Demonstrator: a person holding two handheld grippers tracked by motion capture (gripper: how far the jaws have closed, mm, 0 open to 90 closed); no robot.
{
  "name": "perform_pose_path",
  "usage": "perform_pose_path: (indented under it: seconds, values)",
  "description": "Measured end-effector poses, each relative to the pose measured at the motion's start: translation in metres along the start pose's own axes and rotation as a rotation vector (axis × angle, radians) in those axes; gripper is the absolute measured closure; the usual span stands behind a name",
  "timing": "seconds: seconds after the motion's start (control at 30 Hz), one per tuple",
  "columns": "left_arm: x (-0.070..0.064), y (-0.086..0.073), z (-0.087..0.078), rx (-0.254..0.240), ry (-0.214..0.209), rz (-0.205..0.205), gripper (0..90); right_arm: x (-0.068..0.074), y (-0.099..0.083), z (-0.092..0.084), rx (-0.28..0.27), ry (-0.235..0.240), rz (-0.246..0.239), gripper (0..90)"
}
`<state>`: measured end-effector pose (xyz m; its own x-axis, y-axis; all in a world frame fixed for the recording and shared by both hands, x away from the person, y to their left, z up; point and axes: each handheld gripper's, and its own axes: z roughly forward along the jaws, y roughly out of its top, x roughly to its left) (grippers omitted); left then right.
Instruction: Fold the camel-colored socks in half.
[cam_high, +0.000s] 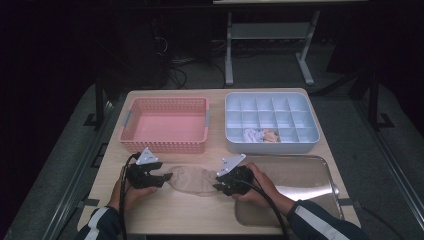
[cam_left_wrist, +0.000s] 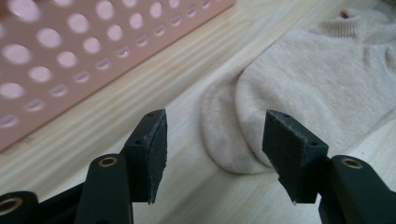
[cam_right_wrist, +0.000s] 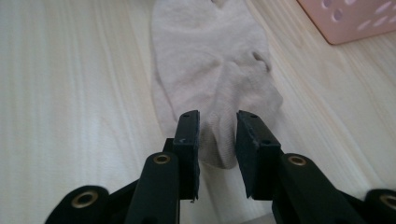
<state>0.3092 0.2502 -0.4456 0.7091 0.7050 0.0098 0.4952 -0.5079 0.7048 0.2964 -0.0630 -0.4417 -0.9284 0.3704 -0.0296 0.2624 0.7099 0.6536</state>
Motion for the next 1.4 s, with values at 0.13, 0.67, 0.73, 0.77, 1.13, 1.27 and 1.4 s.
perform_pose_path:
  seconds: [0.13,0.67,0.73,0.77,1.13,1.27,1.4]
  values:
    - [-0.006,0.007,0.003,-0.009,-0.037,0.056,51.9,-0.001,-0.001,0.003,0.002,0.002,-0.016,72.9]
    - [-0.007,0.010,-0.001,-0.028,-0.102,0.079,88.5,-0.003,-0.001,0.002,-0.012,0.033,-0.018,86.7]
    - [-0.006,0.013,-0.009,-0.054,-0.089,0.078,88.5,-0.002,0.002,-0.004,-0.032,0.036,-0.018,86.8]
    - [-0.005,0.014,-0.012,-0.060,-0.089,0.079,88.5,-0.003,0.003,-0.006,-0.043,0.034,-0.038,86.8]
    - [0.012,-0.002,0.016,0.066,-0.039,0.069,86.3,0.013,0.005,0.022,0.026,0.050,-0.018,86.1]
    - [0.014,-0.003,0.016,0.057,-0.061,0.053,85.0,0.012,0.004,0.022,0.032,0.035,-0.034,86.2]
    - [0.009,-0.004,0.014,0.069,-0.086,0.045,84.1,0.007,-0.001,0.017,0.047,0.022,-0.039,86.2]
